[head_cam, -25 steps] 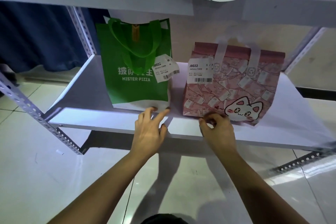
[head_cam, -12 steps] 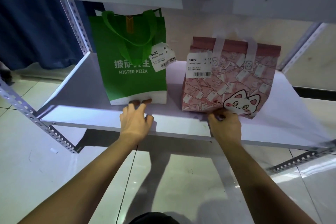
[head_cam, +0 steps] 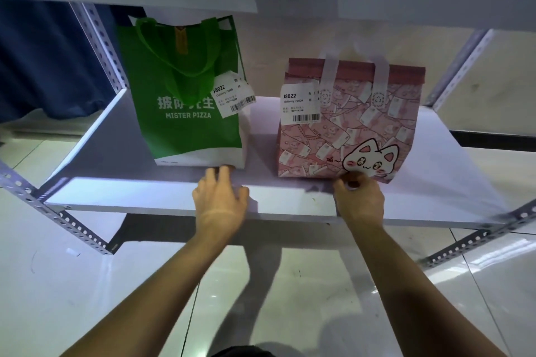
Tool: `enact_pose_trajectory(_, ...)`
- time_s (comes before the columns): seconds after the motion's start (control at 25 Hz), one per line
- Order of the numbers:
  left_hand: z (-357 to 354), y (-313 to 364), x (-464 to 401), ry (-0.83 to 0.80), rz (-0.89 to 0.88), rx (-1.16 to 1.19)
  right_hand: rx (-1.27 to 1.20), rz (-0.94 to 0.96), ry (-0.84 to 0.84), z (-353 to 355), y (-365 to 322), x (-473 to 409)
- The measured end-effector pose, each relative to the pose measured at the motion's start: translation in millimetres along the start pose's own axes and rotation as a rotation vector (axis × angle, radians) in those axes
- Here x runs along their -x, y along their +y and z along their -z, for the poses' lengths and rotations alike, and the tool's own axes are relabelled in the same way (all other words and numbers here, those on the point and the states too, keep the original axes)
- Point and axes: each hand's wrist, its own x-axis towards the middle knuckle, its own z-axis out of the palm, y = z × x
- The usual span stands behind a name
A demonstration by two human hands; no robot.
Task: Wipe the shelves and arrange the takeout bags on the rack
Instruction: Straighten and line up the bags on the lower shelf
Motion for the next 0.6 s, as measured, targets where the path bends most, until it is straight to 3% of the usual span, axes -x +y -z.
enact_pose_trajectory(0.12,-19,40,15,-0.166,-0.170,0.199,-0.039,-0.001,0.008,3,0,0)
enact_pose_trajectory(0.2,-28,61,14,-0.242,-0.188,0.194,-0.051,0.003,-0.004,6,2,-2)
enact_pose_trajectory(0.6,-35,70,3,-0.224,-0.049,0.175,-0.110,0.010,-0.002,12,12,-14)
